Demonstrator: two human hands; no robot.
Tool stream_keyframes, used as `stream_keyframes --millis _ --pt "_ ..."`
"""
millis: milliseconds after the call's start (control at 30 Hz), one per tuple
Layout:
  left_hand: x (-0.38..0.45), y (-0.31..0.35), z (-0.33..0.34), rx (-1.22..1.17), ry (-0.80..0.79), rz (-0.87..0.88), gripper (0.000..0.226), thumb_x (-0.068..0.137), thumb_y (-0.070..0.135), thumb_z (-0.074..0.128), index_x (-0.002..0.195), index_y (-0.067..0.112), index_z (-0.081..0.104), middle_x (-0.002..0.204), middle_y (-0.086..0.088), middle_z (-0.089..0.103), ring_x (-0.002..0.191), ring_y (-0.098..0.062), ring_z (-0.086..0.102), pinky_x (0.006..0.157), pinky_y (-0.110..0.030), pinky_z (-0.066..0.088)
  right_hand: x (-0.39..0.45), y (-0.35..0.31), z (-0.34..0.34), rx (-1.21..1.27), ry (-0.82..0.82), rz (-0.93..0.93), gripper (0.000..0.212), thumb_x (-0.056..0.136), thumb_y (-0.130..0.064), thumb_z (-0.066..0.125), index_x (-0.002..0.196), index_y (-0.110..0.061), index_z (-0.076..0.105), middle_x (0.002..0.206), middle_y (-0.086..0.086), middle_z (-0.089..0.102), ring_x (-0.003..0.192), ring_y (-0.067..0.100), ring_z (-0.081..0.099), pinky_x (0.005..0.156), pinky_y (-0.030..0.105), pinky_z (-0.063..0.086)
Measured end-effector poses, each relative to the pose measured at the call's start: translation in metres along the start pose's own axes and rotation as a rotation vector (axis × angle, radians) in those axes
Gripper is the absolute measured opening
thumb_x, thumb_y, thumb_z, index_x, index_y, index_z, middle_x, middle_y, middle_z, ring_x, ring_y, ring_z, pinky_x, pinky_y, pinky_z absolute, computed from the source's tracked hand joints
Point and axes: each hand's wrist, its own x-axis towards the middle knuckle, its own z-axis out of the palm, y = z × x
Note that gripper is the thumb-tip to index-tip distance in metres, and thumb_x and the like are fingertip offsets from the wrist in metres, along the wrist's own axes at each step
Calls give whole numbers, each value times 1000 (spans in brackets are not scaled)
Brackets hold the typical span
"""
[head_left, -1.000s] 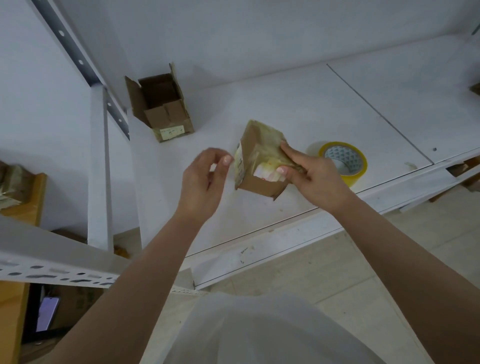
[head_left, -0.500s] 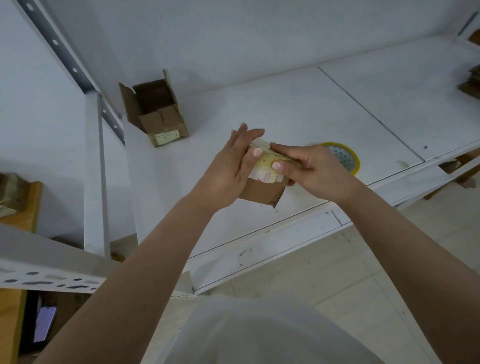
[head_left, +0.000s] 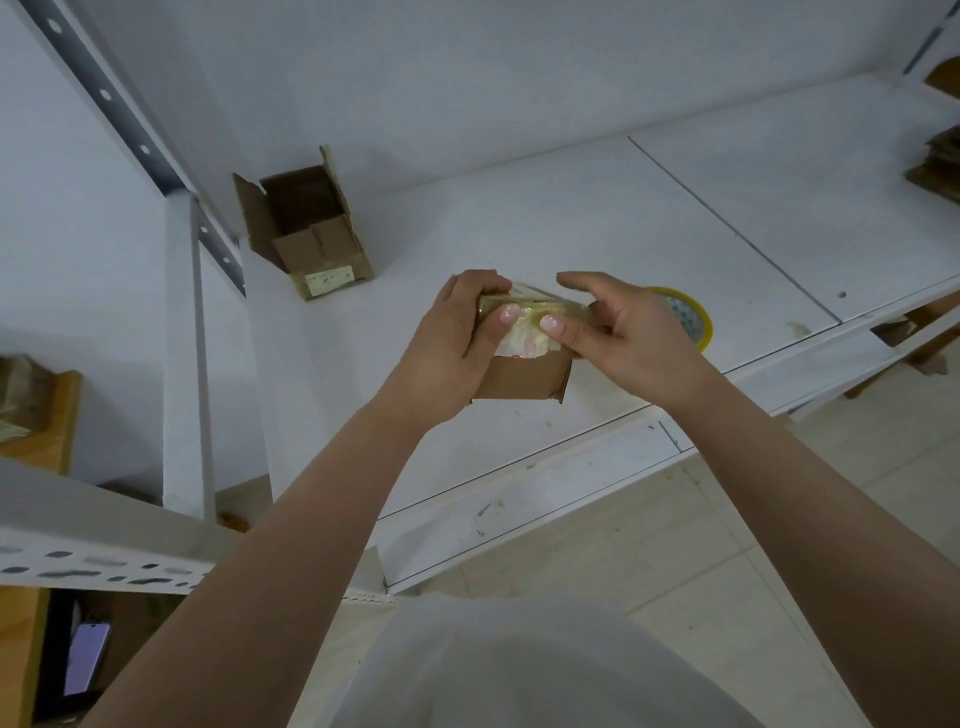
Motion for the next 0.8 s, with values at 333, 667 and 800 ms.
stream_keyframes --millis 333,667,800 --pt "-2 5 11 -42 156 -95 32 103 30 41 124 9 51 119 -7 55 105 -19 55 86 -28 47 0 -6 7 -295 218 -163 38 100 -29 49 67 -11 45 51 -2 38 55 30 45 55 45 44" --pt "3 18 2 -134 185 -107 28 104 34 37 115 14 53 107 -6 58 88 -13 58 55 -24 51 -2 5 -5 494 252 66 63 93 -68 30 86 -17 65 64 5 59 60 11 53 62 23 43" --pt "3 21 4 -174 165 -119 24 104 34 35 110 19 53 94 11 57 84 -2 55 67 -12 42 3 1 -3 399 237 17 33 105 -32 36 106 -19 66 92 14 69 71 4 58 71 23 47"
